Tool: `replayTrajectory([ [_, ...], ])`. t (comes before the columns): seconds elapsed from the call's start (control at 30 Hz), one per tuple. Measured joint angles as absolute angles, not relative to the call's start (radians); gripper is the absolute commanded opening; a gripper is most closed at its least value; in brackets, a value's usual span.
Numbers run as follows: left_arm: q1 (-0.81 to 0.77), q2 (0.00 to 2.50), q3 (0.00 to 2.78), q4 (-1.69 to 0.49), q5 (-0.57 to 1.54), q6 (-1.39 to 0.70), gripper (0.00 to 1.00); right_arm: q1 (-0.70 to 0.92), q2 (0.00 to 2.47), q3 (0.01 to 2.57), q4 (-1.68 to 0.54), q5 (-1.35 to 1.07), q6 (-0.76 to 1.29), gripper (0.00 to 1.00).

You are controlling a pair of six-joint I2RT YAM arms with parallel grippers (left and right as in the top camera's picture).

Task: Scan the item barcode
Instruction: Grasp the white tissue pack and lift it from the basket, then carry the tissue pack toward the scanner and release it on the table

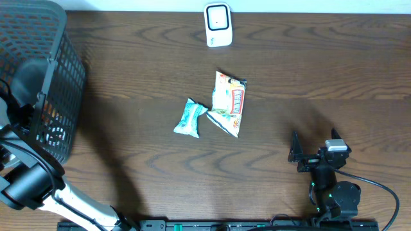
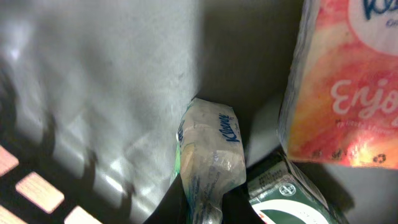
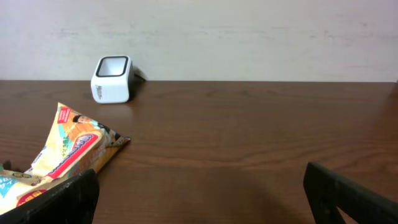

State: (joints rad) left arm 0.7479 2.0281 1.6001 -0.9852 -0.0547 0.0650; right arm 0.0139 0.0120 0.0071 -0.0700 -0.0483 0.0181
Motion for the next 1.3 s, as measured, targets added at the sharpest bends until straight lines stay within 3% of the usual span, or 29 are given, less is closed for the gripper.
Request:
replayTrajectory([
  [0.27,0.748,1.972,1.690,-0.980,0.084,-0.039,0.07,0.014,0.012,0.007,-0.070,-0.049,0.018,0.99],
  [0.6,0.748,1.617,1.756,-0.726,0.444,-0.281,0.08,0.014,0.012,0.007,-0.070,-0.048,0.018,0.99],
  [0.83,0.719,1.483,1.757,-0.588,0.554,-0.443,0.08,0.014,0.012,0.007,-0.070,-0.048,0.018,0.99],
  [1.03,0.590,1.421,1.757,-0.575,0.577,-0.506,0.08,0.014,0.012,0.007,-0.070,-0.048,0.018,0.99],
  [1.3,0.304,1.430,1.757,-0.580,0.582,-0.513,0.08,0.014,0.012,0.007,-0.070,-0.049,0.018,0.99],
])
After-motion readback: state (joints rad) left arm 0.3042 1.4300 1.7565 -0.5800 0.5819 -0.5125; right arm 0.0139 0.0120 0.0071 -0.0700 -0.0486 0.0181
